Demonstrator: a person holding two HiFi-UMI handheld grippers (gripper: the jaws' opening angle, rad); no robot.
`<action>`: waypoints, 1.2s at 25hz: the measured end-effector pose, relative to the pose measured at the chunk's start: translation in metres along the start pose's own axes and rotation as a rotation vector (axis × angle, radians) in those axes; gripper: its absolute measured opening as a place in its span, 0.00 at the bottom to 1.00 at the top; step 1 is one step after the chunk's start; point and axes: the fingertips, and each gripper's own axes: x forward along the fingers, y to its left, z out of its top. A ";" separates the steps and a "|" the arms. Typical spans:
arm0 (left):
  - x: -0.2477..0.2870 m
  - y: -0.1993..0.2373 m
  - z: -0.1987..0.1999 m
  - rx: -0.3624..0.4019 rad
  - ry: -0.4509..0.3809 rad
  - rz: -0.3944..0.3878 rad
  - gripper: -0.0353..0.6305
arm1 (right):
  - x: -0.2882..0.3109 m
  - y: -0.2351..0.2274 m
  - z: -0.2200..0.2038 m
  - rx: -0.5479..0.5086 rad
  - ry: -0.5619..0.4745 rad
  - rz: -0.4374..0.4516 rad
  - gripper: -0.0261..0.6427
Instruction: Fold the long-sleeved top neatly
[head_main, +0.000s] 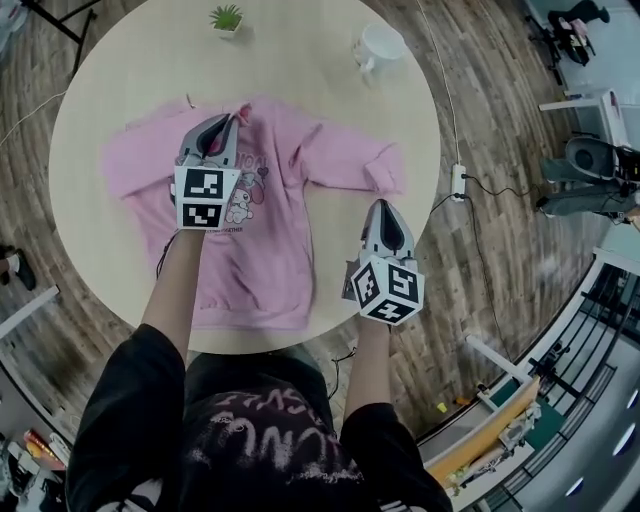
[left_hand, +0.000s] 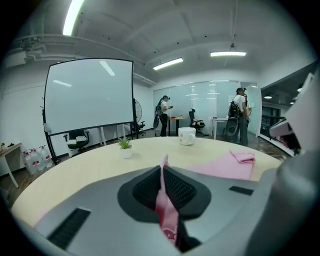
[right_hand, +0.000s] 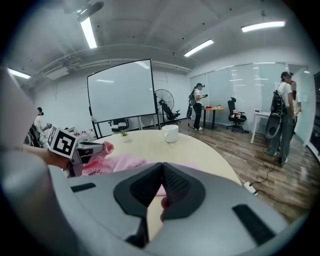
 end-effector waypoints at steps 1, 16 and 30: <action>0.003 -0.005 -0.005 0.005 0.014 -0.007 0.09 | -0.002 -0.004 -0.002 0.003 0.003 -0.006 0.05; 0.017 -0.053 -0.057 0.043 0.206 -0.178 0.41 | 0.002 -0.008 -0.011 0.003 0.021 0.003 0.05; 0.017 -0.041 -0.054 0.043 0.183 -0.133 0.24 | 0.019 -0.010 -0.012 -0.008 0.034 0.016 0.05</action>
